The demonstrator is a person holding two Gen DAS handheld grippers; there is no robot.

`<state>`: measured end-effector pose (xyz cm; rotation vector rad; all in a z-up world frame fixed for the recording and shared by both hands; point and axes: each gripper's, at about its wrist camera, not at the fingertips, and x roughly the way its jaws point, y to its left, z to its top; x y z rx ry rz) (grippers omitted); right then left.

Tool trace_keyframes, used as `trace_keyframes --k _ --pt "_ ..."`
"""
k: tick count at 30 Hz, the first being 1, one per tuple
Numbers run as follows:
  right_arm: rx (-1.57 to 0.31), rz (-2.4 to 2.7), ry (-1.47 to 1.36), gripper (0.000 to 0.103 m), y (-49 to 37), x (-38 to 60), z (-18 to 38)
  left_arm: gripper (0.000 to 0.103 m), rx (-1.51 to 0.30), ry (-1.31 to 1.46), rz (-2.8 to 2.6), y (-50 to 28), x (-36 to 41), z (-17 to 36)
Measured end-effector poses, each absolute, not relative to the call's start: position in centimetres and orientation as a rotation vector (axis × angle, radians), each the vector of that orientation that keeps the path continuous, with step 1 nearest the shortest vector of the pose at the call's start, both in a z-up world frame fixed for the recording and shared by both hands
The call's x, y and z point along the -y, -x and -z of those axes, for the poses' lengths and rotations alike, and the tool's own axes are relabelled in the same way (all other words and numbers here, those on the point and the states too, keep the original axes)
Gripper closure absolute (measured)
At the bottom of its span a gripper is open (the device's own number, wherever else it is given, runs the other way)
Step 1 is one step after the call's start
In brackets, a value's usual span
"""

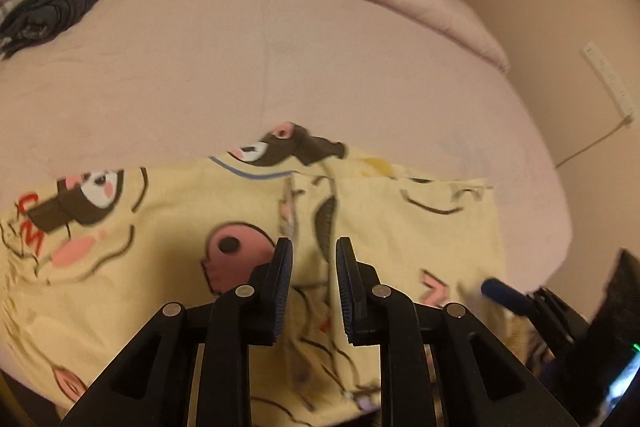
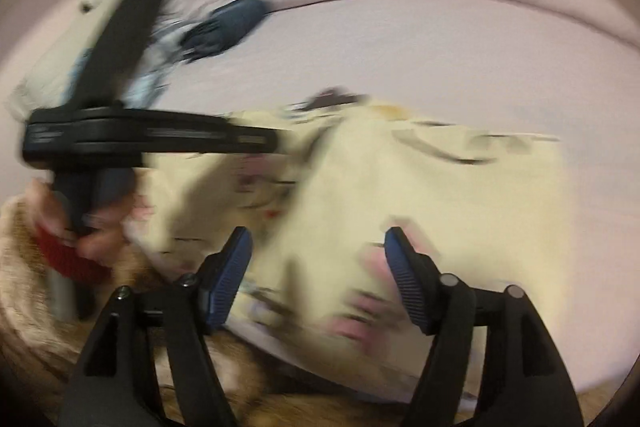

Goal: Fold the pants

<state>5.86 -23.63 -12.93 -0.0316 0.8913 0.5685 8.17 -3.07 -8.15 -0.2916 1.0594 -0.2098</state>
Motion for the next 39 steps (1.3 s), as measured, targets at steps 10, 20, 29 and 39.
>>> trace_keyframes --k 10,20,29,39 --pt "-1.059 -0.429 -0.016 0.036 -4.1 30.0 16.9 0.085 -1.195 0.357 0.302 -4.7 5.7 13.5" --pt "-0.938 -0.385 0.054 0.036 -9.3 29.8 12.1 0.084 -1.154 0.322 0.248 -3.6 5.5 11.8" --pt "-1.020 -0.357 0.016 0.043 -17.2 29.5 15.1 0.084 -1.162 0.391 0.238 -2.4 4.5 13.5" --pt "-0.988 -0.330 0.036 0.043 -16.6 29.6 14.7 0.084 -1.183 0.408 0.254 -1.7 3.4 12.9"
